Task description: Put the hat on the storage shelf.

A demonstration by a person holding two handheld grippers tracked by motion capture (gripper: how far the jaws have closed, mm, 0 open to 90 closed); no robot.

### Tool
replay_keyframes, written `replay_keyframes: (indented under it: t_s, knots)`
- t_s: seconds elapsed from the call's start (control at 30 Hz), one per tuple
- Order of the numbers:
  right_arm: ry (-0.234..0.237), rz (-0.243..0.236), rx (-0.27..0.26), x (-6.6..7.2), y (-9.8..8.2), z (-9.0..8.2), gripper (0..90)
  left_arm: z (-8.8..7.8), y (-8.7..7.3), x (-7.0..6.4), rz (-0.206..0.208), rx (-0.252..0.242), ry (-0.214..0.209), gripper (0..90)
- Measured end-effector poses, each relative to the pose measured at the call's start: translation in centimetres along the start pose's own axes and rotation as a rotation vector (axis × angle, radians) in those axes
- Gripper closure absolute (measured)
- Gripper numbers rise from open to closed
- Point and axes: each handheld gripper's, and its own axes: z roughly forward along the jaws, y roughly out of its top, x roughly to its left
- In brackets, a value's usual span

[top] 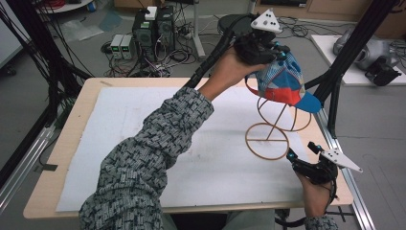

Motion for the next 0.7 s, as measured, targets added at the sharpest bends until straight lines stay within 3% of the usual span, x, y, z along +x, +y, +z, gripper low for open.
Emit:
replay_keyframes:
  t_s: [0.1, 0.4, 0.7]
  knots:
    - [0.001, -0.003, -0.002, 0.0, 0.0, 0.0, 10.3, 0.4, -0.6, -0.4, 0.017, 0.034, -0.009, 87.7]
    - [0.001, 0.005, -0.003, 0.0, 0.0, 0.1, 10.3, 1.6, -1.7, -1.4, 0.016, 0.075, -0.046, 87.8]
    - [0.005, 0.005, 0.004, 0.1, 0.0, 0.1, 10.3, 1.9, -4.9, -2.4, -0.033, 0.037, -0.03, 87.9]
